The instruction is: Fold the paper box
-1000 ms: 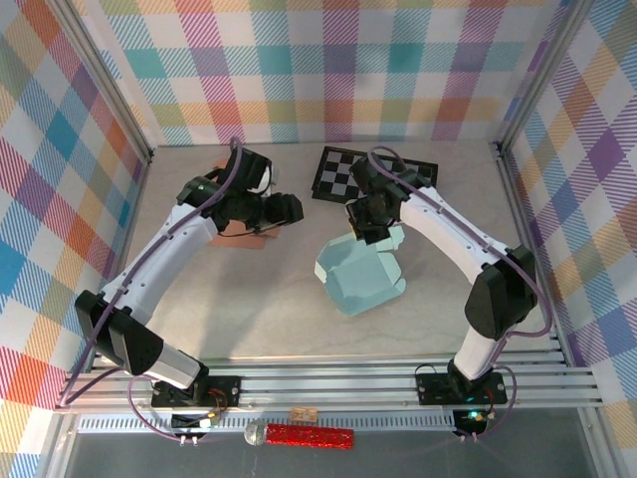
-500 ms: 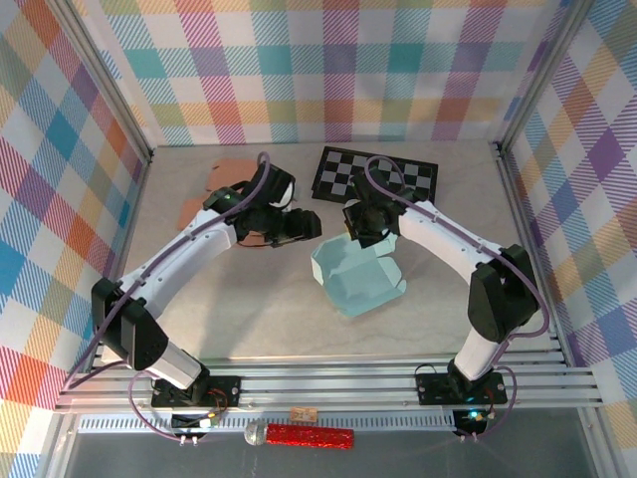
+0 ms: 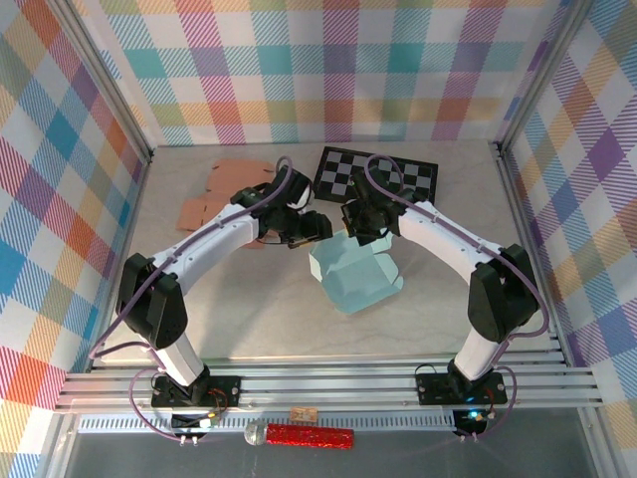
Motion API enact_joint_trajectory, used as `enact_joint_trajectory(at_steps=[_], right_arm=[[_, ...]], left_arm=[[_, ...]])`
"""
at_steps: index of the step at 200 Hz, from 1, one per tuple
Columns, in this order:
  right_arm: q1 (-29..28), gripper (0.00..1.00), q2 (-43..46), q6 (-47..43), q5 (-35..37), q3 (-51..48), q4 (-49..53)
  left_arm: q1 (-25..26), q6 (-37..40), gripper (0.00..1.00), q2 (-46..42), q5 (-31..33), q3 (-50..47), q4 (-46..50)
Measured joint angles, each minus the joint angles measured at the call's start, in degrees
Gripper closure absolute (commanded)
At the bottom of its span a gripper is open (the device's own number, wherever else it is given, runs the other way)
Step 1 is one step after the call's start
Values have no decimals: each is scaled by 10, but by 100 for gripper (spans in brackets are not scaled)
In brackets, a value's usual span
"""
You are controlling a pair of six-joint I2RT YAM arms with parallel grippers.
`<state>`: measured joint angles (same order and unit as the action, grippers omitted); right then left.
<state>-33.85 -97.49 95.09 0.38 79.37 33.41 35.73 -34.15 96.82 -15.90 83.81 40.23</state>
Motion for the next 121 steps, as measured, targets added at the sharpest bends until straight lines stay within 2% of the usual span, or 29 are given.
enact_joint_trajectory(at_steps=[42,60,74,84,97,121], right_arm=[[0,100,-4,0,-6,0,0],[0,100,-4,0,-9,0,-1],[0,100,-4,0,-10,0,-3],[0,100,-4,-2,-10,0,-5],[0,100,-4,-5,-12,-4,-10],[0,100,-3,-26,-23,-39,-54]], left_arm=[[25,-9,53,11,-1,0,-4],[29,-12,61,16,-1,0,-6],[29,-13,62,18,0,-1,-12],[29,-12,58,19,2,-1,-14],[29,-11,47,19,9,-1,-14],[29,-8,44,9,36,-9,-11]])
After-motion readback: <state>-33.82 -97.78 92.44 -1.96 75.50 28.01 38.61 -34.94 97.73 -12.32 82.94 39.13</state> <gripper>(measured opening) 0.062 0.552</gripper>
